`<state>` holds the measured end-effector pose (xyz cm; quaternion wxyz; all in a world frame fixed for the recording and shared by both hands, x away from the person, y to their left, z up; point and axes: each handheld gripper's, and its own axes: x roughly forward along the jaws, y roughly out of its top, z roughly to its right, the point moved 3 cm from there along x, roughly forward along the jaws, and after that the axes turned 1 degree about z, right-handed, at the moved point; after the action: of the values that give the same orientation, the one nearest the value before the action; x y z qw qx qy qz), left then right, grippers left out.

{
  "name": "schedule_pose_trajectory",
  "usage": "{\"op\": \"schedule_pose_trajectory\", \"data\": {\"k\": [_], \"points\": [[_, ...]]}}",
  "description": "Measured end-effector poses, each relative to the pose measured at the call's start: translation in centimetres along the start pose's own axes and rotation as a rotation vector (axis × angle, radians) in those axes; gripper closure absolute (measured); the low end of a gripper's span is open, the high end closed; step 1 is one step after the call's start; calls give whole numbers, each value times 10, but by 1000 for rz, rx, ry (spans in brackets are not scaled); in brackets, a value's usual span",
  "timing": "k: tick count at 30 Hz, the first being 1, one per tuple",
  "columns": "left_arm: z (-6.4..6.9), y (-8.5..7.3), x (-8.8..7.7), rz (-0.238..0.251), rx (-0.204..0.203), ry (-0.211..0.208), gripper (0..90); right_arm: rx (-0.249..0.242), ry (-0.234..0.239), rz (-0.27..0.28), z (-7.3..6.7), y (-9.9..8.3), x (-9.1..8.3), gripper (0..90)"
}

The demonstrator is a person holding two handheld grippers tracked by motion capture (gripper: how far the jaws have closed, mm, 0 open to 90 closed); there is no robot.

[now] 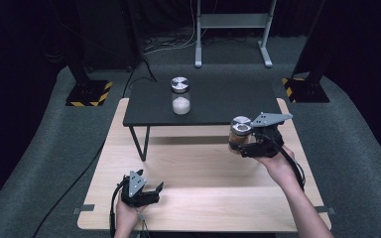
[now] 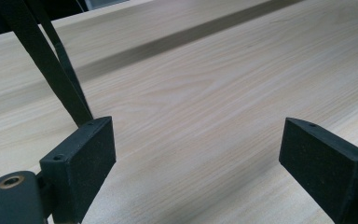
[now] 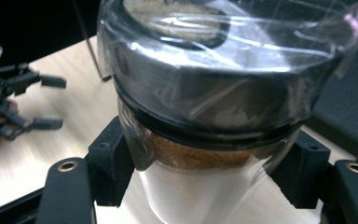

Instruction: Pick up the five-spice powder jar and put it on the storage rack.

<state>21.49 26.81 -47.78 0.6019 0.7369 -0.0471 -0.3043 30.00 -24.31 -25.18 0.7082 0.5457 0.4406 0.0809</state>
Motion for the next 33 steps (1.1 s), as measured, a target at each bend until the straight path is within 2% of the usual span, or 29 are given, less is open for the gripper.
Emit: {"op": "schedule_pose_trajectory", "data": {"k": [9,12,17,19,23,33], "points": [[0,0,0,-1,1,-1,103,30,-52,19,15,24,5,301],[-1,0,0,-2,-1,-2,102,57,-32,21,24,31,8,301],[-1,0,0,-3,0,-2,102,49,-25,41,22,40,8,302],[-1,0,0,-3,-1,-2,102,38,-46,45,19,44,8,301],[-1,0,0,-2,-1,-2,102,43,-69,55,20,51,11,301],[-1,0,0,-3,-2,-5,102,93,-147,60,30,61,31,301]]}}
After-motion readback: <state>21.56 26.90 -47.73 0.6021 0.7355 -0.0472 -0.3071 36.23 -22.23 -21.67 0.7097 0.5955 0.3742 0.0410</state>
